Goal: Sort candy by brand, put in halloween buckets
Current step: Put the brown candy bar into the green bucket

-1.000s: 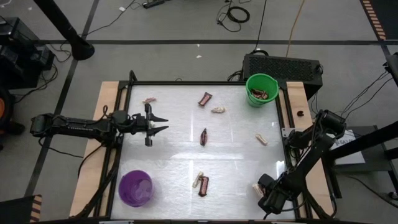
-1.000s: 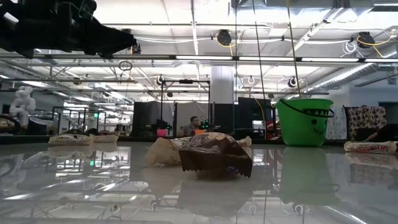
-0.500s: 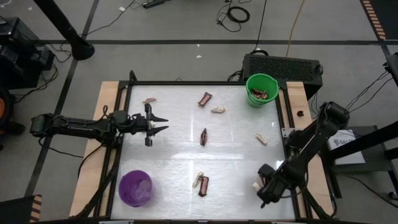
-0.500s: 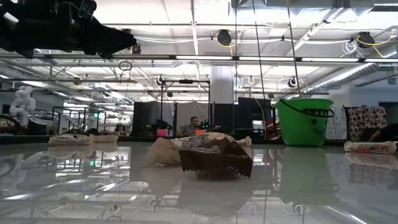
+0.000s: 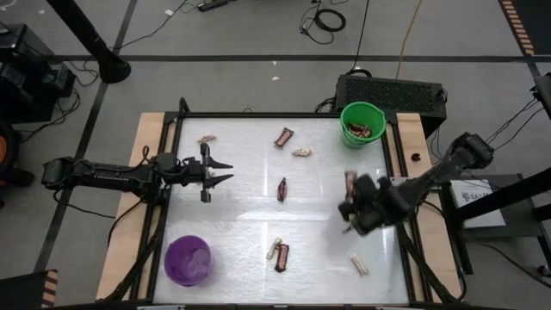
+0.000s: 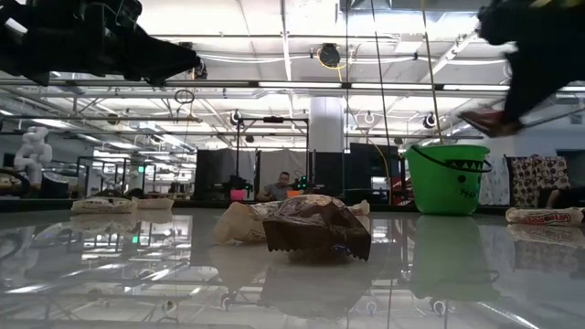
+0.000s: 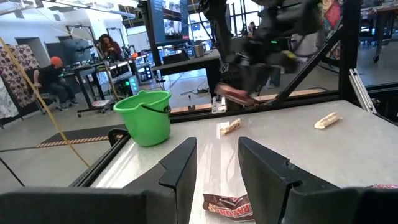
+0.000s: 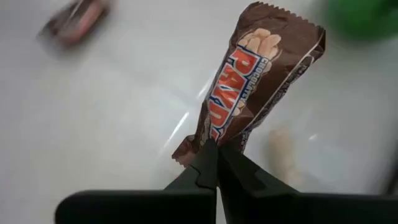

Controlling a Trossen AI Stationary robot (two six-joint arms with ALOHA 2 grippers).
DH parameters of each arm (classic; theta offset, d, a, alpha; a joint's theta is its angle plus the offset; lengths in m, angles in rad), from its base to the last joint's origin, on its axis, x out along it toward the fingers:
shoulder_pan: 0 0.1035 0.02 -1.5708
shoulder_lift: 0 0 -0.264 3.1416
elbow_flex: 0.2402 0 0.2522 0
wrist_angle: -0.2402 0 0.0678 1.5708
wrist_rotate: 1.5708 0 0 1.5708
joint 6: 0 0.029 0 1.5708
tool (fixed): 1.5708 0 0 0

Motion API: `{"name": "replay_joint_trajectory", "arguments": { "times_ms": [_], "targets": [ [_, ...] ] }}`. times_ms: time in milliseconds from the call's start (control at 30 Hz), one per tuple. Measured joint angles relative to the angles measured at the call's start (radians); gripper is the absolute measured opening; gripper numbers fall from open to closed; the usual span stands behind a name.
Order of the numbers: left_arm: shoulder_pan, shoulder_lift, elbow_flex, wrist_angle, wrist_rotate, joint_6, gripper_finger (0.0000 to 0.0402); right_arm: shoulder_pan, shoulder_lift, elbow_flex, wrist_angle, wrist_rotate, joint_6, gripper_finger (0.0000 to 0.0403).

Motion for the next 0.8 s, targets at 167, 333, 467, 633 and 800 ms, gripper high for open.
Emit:
{"name": "replay_joint_trajectory", "arguments": {
  "times_ms": [167, 333, 467, 633, 800],
  "targets": [
    [0.0, 0.0, 0.0, 0.0, 0.0, 0.0, 0.0128, -0.195, -0.046, 0.0, -0.083, 0.148, -0.053, 0.0],
    [0.0, 0.0, 0.0, 0.0, 0.0, 0.006, 0.0128, -0.419, -0.1, 0.0, -0.083, 0.236, -0.186, 0.0],
    [0.0, 0.0, 0.0, 0.0, 0.0, 0.006, 0.0128, -0.61, -0.141, 0.0, -0.072, 0.242, -0.312, 0.0],
    [0.0, 0.0, 0.0, 0.0, 0.0, 0.007, 0.0128, -0.805, -0.156, 0.0, 0.027, 0.238, -0.478, 0.0],
    [0.0, 0.0, 0.0, 0.0, 0.0, 0.007, 0.0128, -0.951, -0.156, 0.0, 0.204, 0.233, -0.697, 0.0011]
  ]
}}
